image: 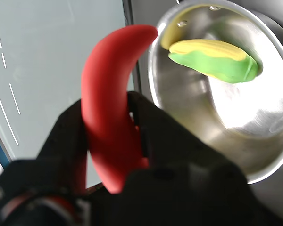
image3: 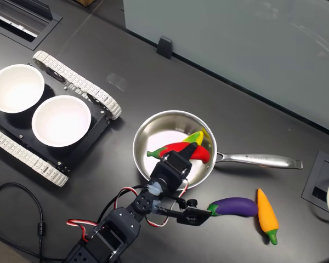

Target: Pick up the chilli and place them in the pan

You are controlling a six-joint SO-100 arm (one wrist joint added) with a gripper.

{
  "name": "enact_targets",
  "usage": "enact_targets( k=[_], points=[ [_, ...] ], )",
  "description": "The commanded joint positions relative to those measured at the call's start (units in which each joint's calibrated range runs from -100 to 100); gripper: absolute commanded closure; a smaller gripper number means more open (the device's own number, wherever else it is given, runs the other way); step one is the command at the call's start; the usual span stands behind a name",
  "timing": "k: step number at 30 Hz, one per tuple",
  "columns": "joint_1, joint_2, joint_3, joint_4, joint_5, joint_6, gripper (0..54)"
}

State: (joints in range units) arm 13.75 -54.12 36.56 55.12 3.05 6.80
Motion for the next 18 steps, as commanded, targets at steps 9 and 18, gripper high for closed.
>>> enact_targets(
  k=[9,18],
  points=[
    [-10.4,-6.3,7.8,-4.0,-0.8,3.1,53.6],
    [-10.7,-6.8,14.5,-8.3,-0.5,3.2,53.6]
  ],
)
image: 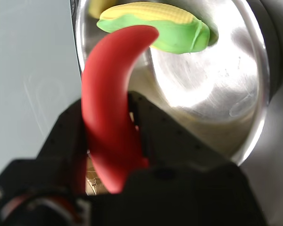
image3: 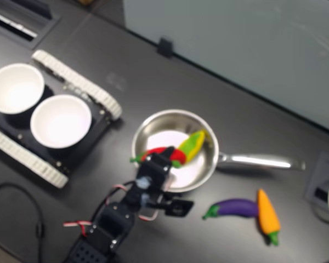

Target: Pick up the chilli and place them in the pan

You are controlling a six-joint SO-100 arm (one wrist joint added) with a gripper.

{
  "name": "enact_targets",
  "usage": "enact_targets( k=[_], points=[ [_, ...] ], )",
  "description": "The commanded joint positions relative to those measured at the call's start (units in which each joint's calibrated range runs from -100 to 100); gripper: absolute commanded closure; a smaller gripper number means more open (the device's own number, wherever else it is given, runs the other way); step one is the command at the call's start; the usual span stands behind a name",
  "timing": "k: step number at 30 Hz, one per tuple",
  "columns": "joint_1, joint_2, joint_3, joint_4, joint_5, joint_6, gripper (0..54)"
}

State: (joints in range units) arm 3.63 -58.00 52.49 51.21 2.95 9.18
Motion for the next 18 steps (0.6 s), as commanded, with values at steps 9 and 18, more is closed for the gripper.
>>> enact_targets(
  k=[9,18],
  points=[
    [-1.5,-4.1,-0.5,-3.2,0.6,0.8,32.8],
    [-1.8,-6.6,-3.1,2.7,1.0,0.8,20.4]
  ],
)
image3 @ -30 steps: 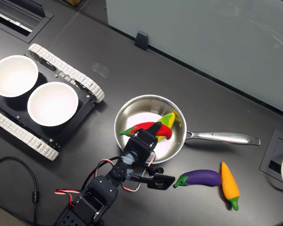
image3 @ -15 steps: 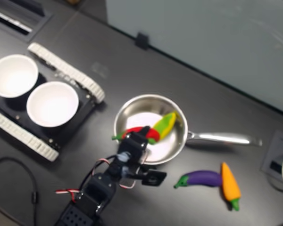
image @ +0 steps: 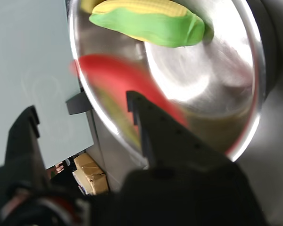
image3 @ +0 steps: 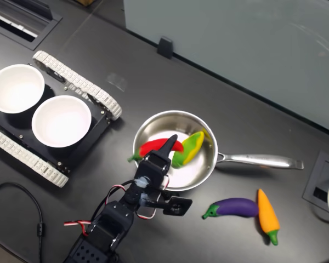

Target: Pick up the chilli and place them in the pan

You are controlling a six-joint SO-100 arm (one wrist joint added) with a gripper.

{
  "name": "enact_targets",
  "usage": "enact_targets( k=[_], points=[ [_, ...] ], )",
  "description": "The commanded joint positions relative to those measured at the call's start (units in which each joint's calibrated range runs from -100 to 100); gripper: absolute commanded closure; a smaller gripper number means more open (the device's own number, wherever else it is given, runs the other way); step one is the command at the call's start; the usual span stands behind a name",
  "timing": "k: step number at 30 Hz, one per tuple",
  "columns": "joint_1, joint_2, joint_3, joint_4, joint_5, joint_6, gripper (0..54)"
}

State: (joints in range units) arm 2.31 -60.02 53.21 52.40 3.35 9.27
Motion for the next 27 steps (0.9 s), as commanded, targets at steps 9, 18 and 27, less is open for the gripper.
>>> enact_targets(
  k=[9,18,27],
  points=[
    [-1.6,-10.4,-2.4,5.0,-0.1,0.7,12.6],
    [-1.4,-20.0,-0.8,8.4,0.0,0.7,24.2],
    [-3.8,-27.1,-4.4,15.9,-1.4,0.6,41.6]
  ],
)
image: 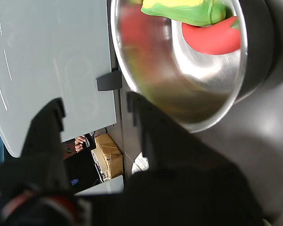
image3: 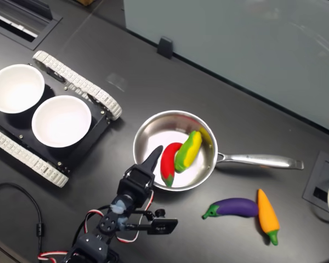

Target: Pick up the chilli and place them in the pan

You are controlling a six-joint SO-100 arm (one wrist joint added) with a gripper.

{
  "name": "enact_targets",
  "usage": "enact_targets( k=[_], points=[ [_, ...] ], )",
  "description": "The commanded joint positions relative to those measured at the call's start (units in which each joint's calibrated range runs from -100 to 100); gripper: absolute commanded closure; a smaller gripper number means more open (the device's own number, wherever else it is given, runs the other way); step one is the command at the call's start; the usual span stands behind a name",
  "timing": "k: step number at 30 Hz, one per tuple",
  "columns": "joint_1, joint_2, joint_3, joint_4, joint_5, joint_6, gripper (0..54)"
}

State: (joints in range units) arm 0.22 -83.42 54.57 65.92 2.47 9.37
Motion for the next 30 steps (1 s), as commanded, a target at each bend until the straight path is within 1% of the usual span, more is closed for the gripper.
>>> enact_targets(
  k=[1,9,13,21,30],
  points=[
    [-2.2,-4.1,-6.1,3.0,-0.5,0.5,43.3],
    [-4.8,-9.7,-7.5,8.1,-0.2,0.2,50.6],
    [-4.5,-11.3,-8.3,11.1,0.0,-1.4,53.4],
    [-4.8,-12.0,-8.7,16.6,0.5,-4.0,53.6],
    [-4.8,-12.0,-9.4,22.3,-0.1,-5.8,53.6]
  ],
)
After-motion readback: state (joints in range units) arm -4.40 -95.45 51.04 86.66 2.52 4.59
